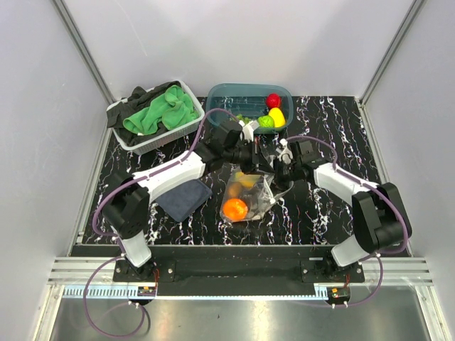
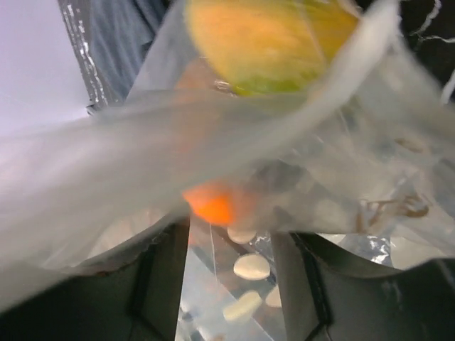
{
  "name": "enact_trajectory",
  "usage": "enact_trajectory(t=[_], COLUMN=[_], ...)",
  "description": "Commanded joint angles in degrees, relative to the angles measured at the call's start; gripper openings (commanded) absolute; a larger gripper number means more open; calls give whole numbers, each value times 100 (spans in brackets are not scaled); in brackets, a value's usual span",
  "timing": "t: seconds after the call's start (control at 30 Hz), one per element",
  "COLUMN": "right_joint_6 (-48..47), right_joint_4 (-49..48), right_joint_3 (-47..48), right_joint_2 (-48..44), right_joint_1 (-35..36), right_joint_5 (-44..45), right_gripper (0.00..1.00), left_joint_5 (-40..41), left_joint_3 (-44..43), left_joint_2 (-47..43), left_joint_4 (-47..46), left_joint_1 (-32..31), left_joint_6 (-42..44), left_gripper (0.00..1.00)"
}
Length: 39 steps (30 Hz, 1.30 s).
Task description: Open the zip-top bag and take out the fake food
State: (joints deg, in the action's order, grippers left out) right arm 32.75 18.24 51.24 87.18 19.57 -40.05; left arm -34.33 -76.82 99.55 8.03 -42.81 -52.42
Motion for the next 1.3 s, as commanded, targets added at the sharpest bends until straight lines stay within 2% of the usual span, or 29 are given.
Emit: enact_trajectory(t=[0.0,0.17,0.33,0.47,0.87,0.97,1.07,1.1,1.27], right_joint_6=[362,592,320,135,240,415,530,539,504], right_joint_4=[-777,-1288,-1341,-1270,-1376,-1516,-1648,-1648,-1376], right_joint_3=[-255,-528,-686,-782,-800,-826,-897,-914,-871], right_joint_2=[238,545,546,625,1108,1161,1083,1039,486], right_joint_1=[47,47,64,134,477,477,477,477,469], right_joint_5=[68,-72,-476,-512,-258,-328,-363,-354,-82], right_gripper=[58,61,74,79,81,75,63,54,38], left_joint_5=[14,-13,-21,-30,-21,5,40,40,110], left_joint_3=[-194,-150,-27,88,184,298,439,466,554], left_joint_2=[56,144,153,196,206,144,47,-5,-172], left_joint_4=[-539,-689,-706,-768,-786,-786,-786,-786,-716], left_joint_1=[-175,-289,-298,-298,-298,-298,-290,-281,-211], left_joint_6=[-242,-365,-330,-339,-312,-286,-286,-269,-111], left_gripper=[0,0,0,0,0,0,0,0,0])
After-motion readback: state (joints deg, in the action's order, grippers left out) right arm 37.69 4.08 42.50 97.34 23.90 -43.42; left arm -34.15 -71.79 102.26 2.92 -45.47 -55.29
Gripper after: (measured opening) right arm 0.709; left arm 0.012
